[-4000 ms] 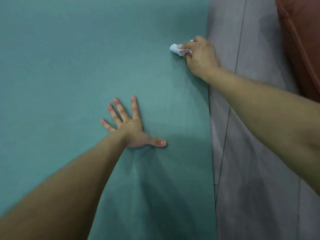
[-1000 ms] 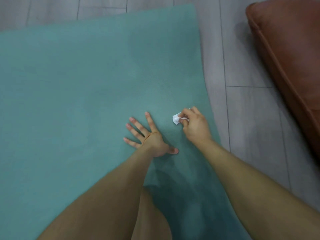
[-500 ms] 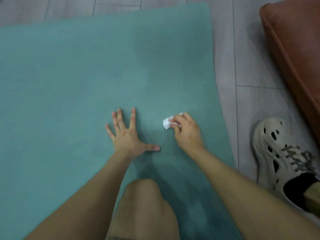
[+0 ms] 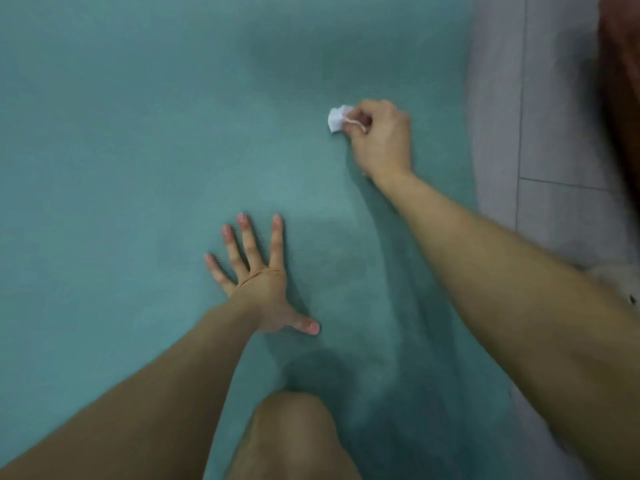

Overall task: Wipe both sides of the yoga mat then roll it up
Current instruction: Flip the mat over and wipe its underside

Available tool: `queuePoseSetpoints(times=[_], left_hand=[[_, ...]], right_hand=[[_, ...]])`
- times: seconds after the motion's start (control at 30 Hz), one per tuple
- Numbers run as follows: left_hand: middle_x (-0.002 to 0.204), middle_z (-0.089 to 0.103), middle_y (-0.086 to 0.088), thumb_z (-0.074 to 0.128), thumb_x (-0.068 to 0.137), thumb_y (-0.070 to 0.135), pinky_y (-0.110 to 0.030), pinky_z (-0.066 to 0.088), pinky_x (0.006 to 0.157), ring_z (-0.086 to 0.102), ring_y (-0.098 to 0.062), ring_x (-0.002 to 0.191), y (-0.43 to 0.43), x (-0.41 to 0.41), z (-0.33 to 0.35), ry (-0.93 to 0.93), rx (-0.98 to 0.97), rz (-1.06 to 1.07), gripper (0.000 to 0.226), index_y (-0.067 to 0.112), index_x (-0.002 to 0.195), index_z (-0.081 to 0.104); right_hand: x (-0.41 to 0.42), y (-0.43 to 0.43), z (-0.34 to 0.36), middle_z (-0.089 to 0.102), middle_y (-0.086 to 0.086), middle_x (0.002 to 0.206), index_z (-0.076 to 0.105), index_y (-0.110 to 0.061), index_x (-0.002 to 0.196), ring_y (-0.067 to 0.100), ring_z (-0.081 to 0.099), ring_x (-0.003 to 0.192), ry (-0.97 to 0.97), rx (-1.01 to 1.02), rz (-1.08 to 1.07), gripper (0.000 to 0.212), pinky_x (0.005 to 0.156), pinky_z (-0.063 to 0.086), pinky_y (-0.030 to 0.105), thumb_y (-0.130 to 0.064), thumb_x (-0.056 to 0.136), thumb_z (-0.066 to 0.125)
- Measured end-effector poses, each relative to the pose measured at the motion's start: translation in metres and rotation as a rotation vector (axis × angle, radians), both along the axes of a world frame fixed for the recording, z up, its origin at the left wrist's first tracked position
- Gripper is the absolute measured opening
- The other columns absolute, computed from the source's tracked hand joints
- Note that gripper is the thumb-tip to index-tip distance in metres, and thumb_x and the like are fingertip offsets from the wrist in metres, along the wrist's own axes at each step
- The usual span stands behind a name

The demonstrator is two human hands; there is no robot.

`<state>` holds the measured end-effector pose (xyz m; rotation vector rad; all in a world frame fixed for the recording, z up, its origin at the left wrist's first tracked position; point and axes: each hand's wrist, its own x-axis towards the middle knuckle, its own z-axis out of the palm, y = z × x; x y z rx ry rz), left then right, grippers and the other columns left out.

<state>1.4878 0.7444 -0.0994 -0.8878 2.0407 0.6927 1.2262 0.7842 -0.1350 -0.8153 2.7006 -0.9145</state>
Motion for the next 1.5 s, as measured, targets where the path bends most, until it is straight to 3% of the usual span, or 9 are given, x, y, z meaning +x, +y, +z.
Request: queuePoseSetpoints(times=[0.23,0.4,0.53,0.7,0.9,1.03,1.2,1.33,1.5], left_hand=[[0.139,-0.069,-0.012,0.094,0.030,0.076,-0.079,-0.016,0.112,-0.059,-0.040,0.132,-0.001,-0.003,0.009,-0.004,0.013,0.007,0.187,0.042,0.140,-0.054],[0.138,-0.069,-0.012,0.096,0.030,0.074,-0.078,-0.018,0.112,-0.060,-0.040,0.132,-0.002,-0.002,0.005,-0.002,0.011,0.024,0.187,0.044,0.139,-0.053],[0.137,-0.069,-0.011,0.097,0.033,0.071,-0.078,-0.019,0.111,-0.061,-0.039,0.130,-0.002,-0.002,0.000,0.005,0.016,0.023,0.186,0.043,0.140,-0.053],[0.138,-0.069,-0.012,0.097,0.032,0.072,-0.079,-0.019,0.111,-0.061,-0.040,0.131,-0.004,-0.003,0.003,0.020,0.017,0.021,0.187,0.043,0.141,-0.053],[0.141,-0.067,-0.013,0.095,0.028,0.075,-0.079,-0.017,0.111,-0.059,-0.040,0.134,-0.004,-0.004,0.006,0.030,-0.001,0.027,0.189,0.040,0.142,-0.052],[0.138,-0.069,-0.012,0.096,0.031,0.073,-0.078,-0.020,0.110,-0.061,-0.040,0.131,-0.004,-0.004,0.004,0.020,0.014,0.024,0.189,0.039,0.141,-0.053],[0.135,-0.070,-0.012,0.097,0.034,0.072,-0.077,-0.022,0.110,-0.062,-0.040,0.129,-0.005,-0.002,-0.003,0.031,0.011,0.019,0.188,0.038,0.139,-0.056],[0.134,-0.071,-0.014,0.096,0.034,0.074,-0.078,-0.021,0.110,-0.062,-0.041,0.128,-0.005,-0.004,0.000,0.020,0.018,0.000,0.188,0.037,0.137,-0.057],[0.137,-0.069,-0.015,0.097,0.033,0.072,-0.079,-0.020,0.109,-0.062,-0.042,0.129,-0.004,0.000,0.010,0.049,0.016,-0.012,0.189,0.037,0.140,-0.054]], right_hand=[[0.150,0.158,0.011,0.058,-0.003,0.087,0.081,-0.021,0.096,0.008,0.054,0.073,-0.181,0.071,0.245,0.020,0.069,0.037,0.014,-0.003,0.088,0.077],[0.043,0.026,0.004,0.057,0.000,0.076,0.078,-0.020,0.084,0.021,0.054,0.072,0.005,0.074,0.200,0.007,0.065,0.032,0.031,-0.025,0.088,0.078],[-0.012,-0.078,-0.001,0.073,0.003,0.096,0.078,-0.020,0.091,0.017,0.062,0.085,0.003,0.065,0.041,0.014,0.074,0.045,0.030,-0.032,0.084,0.074],[0.038,-0.016,0.002,0.058,0.000,0.071,0.072,-0.017,0.077,0.022,0.056,0.068,0.010,0.051,0.110,0.014,0.062,0.038,0.040,-0.027,0.087,0.075],[0.176,0.138,0.016,0.048,-0.007,0.085,0.081,-0.018,0.094,0.002,0.046,0.074,-0.225,0.161,0.268,0.023,0.068,0.033,0.005,0.002,0.084,0.076],[0.103,0.039,0.015,0.050,-0.001,0.083,0.077,-0.019,0.091,0.021,0.053,0.075,-0.063,0.165,0.266,0.009,0.066,0.029,0.029,-0.016,0.090,0.069],[0.007,-0.091,0.002,0.068,-0.004,0.083,0.076,-0.023,0.086,0.018,0.068,0.086,-0.003,0.114,-0.044,0.011,0.074,0.046,0.030,-0.034,0.084,0.074],[0.040,-0.053,0.002,0.070,-0.002,0.076,0.076,-0.022,0.081,0.017,0.065,0.073,-0.044,0.084,-0.022,0.009,0.068,0.050,0.034,-0.030,0.084,0.073],[0.159,0.068,0.008,0.055,0.003,0.076,0.079,-0.018,0.090,0.017,0.047,0.069,-0.083,0.129,0.116,0.011,0.066,0.035,0.030,-0.014,0.090,0.069]])
